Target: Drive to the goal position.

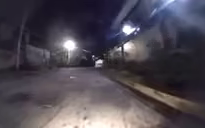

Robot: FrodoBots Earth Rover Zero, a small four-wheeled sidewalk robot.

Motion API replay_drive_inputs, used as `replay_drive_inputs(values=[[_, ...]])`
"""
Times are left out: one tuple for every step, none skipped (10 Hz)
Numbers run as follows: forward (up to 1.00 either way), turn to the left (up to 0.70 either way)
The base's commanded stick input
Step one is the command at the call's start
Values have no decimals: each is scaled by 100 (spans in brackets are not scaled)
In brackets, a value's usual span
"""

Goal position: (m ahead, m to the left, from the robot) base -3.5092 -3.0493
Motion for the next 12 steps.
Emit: replay_drive_inputs(values=[[50,0],[50,0],[50,0],[50,0],[50,0],[50,0],[50,0],[50,0],[50,0],[50,0],[50,0],[50,0]])
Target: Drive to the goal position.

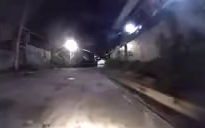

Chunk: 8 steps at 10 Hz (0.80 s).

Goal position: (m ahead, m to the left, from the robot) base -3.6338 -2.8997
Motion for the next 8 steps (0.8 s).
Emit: replay_drive_inputs(values=[[50,0],[50,0],[50,0],[50,0],[50,0],[50,0],[50,0],[50,0]])
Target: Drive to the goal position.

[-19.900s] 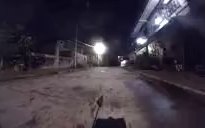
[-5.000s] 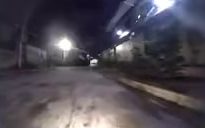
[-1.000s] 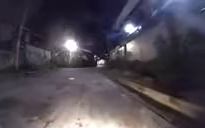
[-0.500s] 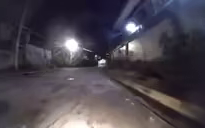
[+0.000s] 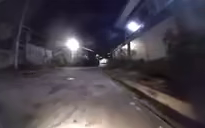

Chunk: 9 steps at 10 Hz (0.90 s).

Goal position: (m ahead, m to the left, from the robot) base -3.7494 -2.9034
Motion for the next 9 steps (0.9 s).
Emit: replay_drive_inputs(values=[[50,0],[50,0],[50,0],[50,0],[50,0],[50,0],[50,0],[50,0],[50,0]])
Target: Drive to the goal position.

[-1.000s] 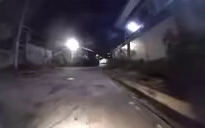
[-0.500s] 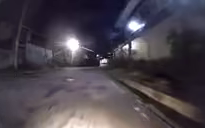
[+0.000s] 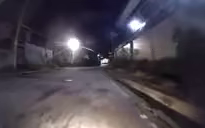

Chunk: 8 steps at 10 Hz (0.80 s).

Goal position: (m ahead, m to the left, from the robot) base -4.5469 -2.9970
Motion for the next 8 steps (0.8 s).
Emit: replay_drive_inputs(values=[[50,0],[50,0],[50,0],[50,0],[50,0],[50,0],[50,0],[50,0]])
